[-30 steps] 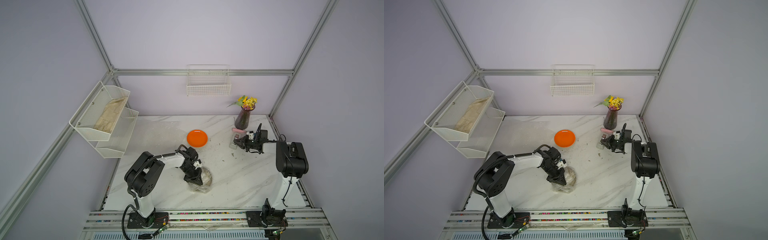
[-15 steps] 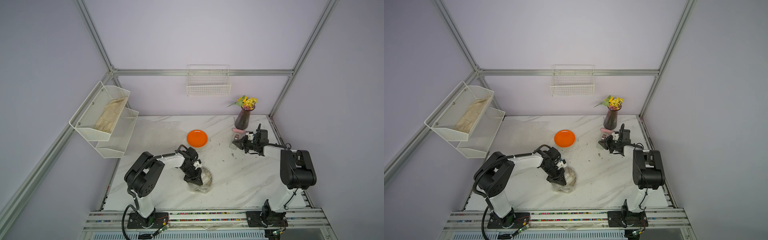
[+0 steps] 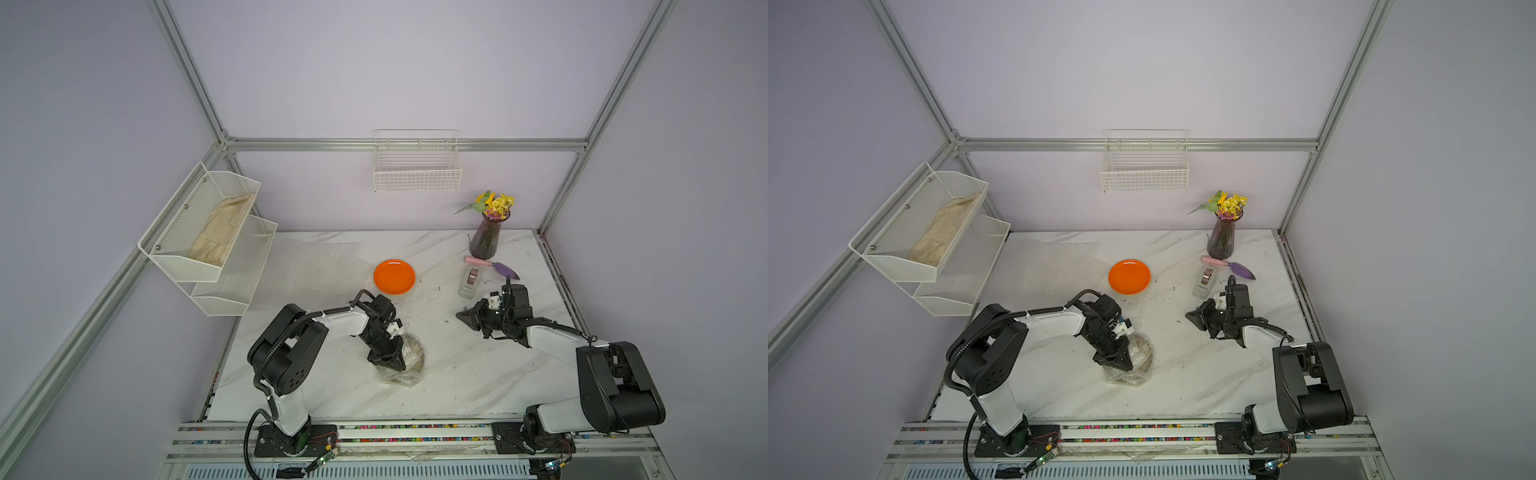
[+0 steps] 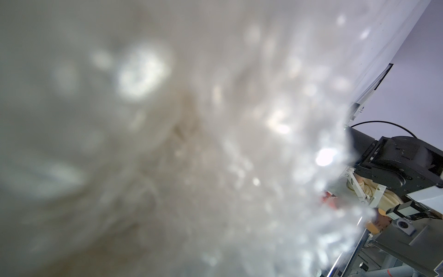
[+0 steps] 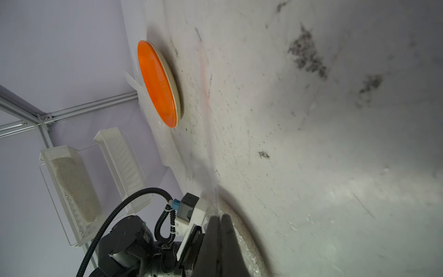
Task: Wrap dinner plates in bubble wrap
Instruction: Pull the tape from the tape cutter.
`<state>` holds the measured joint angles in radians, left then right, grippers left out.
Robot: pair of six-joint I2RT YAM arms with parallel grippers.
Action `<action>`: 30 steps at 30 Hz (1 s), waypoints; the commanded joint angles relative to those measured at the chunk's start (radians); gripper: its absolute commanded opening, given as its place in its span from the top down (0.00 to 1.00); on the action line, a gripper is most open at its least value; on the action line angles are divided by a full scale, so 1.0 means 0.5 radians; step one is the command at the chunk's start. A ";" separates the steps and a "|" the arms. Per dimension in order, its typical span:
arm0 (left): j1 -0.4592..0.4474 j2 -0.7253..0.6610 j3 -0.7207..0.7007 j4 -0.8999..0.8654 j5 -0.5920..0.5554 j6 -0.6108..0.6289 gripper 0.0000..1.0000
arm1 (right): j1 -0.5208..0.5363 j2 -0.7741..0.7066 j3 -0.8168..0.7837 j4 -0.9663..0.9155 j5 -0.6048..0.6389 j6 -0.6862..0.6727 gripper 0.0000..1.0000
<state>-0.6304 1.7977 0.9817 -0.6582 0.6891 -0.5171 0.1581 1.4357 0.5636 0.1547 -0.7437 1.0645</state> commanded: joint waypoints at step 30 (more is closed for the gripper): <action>-0.012 0.144 -0.129 0.004 -0.332 -0.055 0.86 | -0.360 0.318 0.251 -0.032 -0.093 -0.589 0.41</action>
<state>-0.6300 1.7973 0.9768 -0.6437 0.6968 -0.5312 -0.0120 1.5330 0.6350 0.1604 -0.8173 0.8993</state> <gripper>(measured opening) 0.141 0.582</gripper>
